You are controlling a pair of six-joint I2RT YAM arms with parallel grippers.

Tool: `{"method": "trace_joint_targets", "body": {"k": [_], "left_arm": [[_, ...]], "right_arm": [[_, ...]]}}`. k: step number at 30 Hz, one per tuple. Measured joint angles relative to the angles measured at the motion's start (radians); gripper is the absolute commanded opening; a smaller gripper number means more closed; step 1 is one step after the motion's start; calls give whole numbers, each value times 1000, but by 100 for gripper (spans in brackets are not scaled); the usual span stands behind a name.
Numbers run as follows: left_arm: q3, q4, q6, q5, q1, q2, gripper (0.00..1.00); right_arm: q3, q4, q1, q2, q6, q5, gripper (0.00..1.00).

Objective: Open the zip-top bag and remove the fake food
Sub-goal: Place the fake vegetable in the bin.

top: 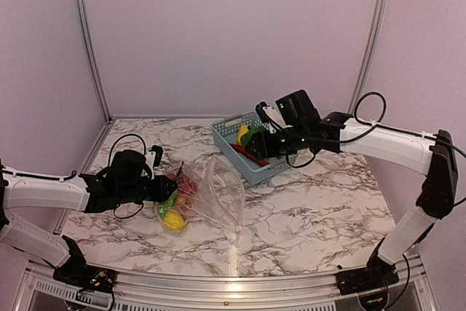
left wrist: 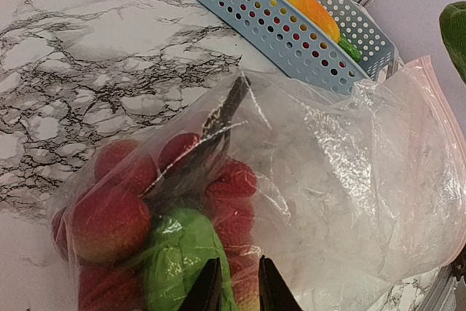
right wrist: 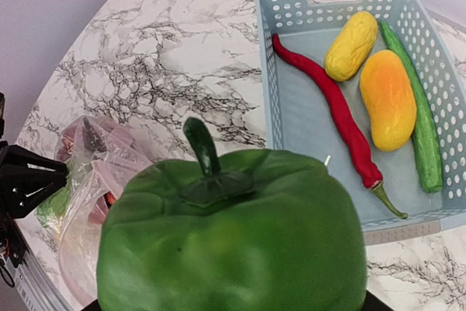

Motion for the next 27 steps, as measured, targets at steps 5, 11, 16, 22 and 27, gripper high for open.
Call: {"method": "trace_joint_targets", "body": {"k": [5,11,16,22,27], "left_arm": [[6,-11,2,0,0,0,20],[8,-18,4,-1,0,-2,20],[18,-36,9,0,1,-2,20],[29,-57,18,0,2,-2,20],[32,-66,19,0,2,-2,20]], "right_arm": [[84,41,-87,139,-19,-8,40],[146,70,-174,269,-35,-24,40],[221,71,-222,365,-46,-38,40],[381,59,-232,510,-63,-37,40],[584,16,-232,671,-77,-4,39]]}}
